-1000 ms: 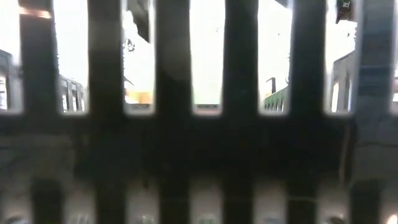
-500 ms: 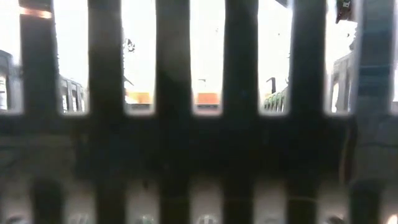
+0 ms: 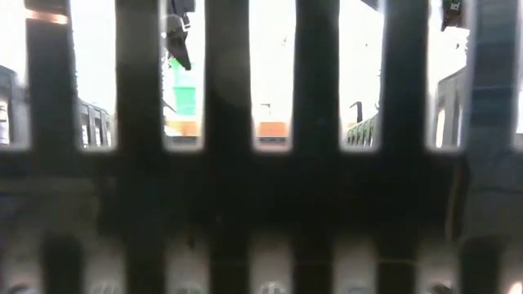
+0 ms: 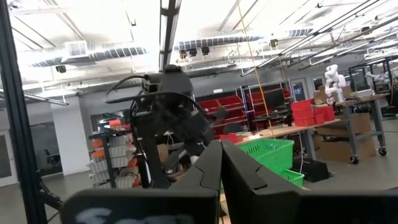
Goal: Stack baskets on shelf by color
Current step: Stack the top green bin on top of the green bin on the shelf, then stack the green bin on top of the green bins on the shelf
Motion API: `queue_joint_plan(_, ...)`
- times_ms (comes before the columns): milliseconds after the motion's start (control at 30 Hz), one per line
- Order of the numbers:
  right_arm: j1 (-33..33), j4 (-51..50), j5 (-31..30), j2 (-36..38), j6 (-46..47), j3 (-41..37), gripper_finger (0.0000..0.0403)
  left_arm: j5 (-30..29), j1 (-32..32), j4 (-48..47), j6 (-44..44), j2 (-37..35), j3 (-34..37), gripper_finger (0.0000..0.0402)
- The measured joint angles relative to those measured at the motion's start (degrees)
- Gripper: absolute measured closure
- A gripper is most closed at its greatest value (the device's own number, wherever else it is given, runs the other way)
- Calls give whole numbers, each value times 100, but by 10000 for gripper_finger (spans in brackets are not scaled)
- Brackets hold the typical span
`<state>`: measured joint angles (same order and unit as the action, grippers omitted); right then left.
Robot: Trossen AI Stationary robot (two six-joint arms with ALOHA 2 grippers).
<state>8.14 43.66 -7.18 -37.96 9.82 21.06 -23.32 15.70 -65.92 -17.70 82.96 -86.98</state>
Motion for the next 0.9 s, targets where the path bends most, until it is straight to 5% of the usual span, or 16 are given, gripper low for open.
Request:
queue_joint_plan(433, 2, 35, -8, 0, -153, 0, 403, 532, 175, 19, -731, -5, 44, 333)
queue_joint_plan(667, 2, -177, -15, 0, -345, 0, 403, 349, 145, 19, 43, -72, 46, 331)
queue_joint_plan(900, 23, -2973, -17, -151, -168, 1051, 402, 427, -236, 255, 1153, -265, 44, 330)
